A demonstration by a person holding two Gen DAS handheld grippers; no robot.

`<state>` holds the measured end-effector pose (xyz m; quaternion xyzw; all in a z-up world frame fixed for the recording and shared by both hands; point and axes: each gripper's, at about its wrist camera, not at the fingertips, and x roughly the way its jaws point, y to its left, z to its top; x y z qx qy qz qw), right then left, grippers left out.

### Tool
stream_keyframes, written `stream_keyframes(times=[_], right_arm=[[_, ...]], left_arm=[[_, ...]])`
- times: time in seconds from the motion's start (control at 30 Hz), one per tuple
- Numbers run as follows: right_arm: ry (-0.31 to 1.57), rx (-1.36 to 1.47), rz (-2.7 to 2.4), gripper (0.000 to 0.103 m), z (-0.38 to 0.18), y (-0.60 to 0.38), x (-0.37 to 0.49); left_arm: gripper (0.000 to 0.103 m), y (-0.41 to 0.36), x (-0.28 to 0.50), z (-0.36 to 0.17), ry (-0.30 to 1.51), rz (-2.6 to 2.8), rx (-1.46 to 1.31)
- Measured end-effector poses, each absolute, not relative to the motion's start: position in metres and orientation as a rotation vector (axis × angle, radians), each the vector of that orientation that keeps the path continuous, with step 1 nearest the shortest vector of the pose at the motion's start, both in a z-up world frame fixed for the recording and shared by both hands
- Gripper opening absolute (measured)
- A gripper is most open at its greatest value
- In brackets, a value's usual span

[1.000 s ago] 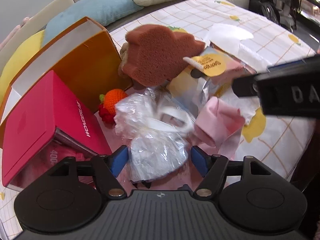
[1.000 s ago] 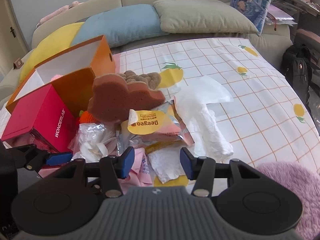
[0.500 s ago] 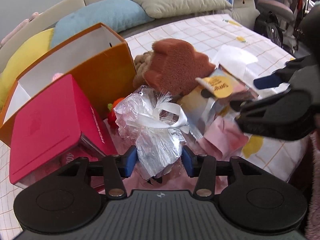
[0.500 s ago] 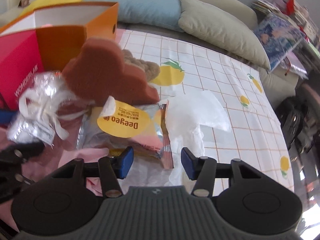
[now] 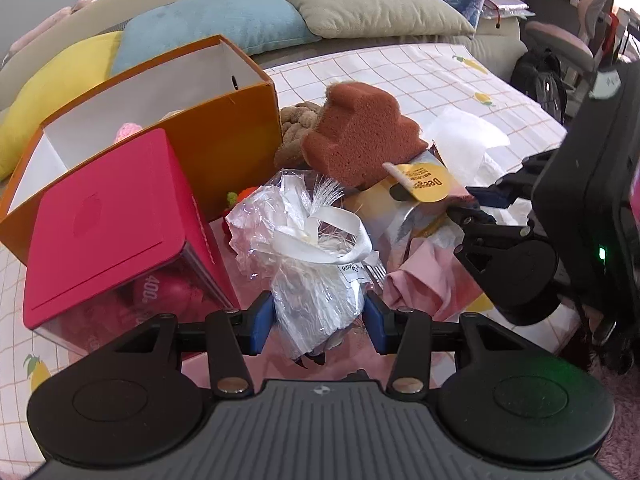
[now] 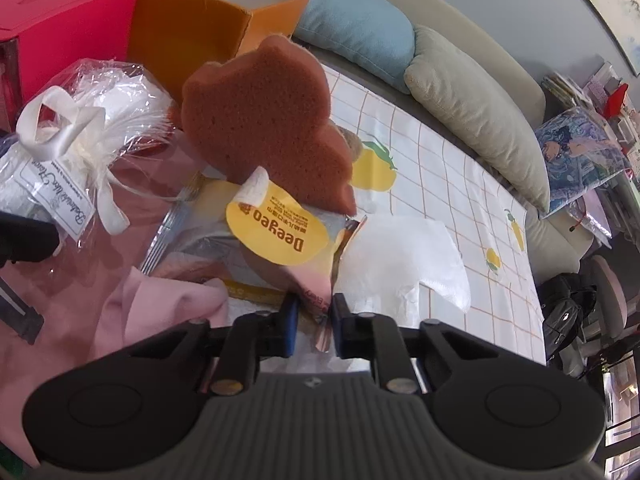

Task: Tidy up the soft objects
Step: 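Grasp the ribbon-tied plastic bag with the left tool while the right tool grasps the pink cloth, then lift and carry the plastic bag and pink cloth with both tools over the orange box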

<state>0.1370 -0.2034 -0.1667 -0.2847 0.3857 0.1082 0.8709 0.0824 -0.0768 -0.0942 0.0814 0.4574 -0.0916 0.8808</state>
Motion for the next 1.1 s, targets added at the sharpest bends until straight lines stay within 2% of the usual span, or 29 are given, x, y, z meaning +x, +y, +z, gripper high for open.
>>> stream_keyframes(times=[0.4, 0.7, 1.1], right_arm=[[0.639, -0.596, 0.149, 0.004, -0.119, -0.205, 0.109], [0.521, -0.592, 0.139, 0.003, -0.071, -0.201, 0.083], [0.467, -0.524, 0.22, 0.002, -0.024, -0.182, 0.062]], left_arm=[[0.054, -0.06, 0.057, -0.063, 0.886, -0.207, 0.093], [0.054, -0.046, 0.038, -0.03, 0.782, -0.22, 0.036], [0.054, -0.019, 0.021, 0.003, 0.689, -0.188, -0.051]])
